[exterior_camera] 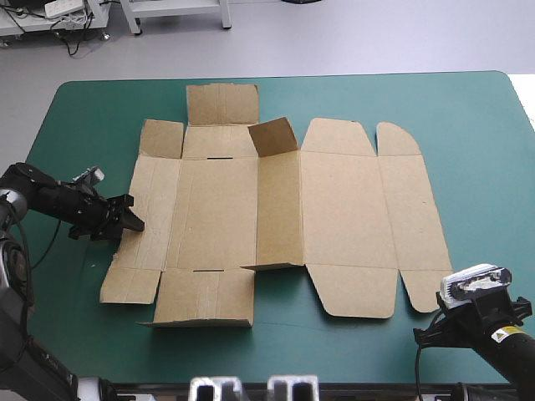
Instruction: Fold the box
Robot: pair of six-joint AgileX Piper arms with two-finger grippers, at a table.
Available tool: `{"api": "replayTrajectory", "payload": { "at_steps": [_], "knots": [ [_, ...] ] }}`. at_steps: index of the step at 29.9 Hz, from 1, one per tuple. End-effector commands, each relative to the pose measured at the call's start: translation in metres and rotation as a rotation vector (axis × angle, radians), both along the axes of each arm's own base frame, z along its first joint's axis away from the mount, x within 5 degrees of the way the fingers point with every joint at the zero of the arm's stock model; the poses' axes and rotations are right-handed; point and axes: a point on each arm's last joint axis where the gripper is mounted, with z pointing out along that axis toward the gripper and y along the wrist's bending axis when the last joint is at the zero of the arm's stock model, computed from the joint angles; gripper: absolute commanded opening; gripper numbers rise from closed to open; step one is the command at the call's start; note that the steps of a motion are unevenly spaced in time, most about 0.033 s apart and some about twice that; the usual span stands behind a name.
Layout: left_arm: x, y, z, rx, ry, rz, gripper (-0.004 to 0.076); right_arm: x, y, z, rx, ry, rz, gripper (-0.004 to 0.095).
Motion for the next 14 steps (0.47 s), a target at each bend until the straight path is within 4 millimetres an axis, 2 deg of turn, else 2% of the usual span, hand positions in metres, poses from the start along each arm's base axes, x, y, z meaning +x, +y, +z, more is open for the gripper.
{"api": "replayTrajectory", "payload": {
  "at_steps": [1,11,14],
  "knots": [
    [-0.003,-0.023,0.005,-0.128,0.027,-0.065,0.0314,0.004,0.0,0.01,0.008,-0.067,-0.009,-0.0024],
    [0.005,-0.042,0.011,-0.224,-0.041,-0.076,0.0278,0.004,0.0,0.01,0.008,-0.067,-0.009,-0.0024],
    [0.004,-0.042,0.011,-0.219,-0.017,-0.059,0.0225,0.004,0.0,0.01,0.008,-0.067,-0.009,-0.0024]
  ]
}}
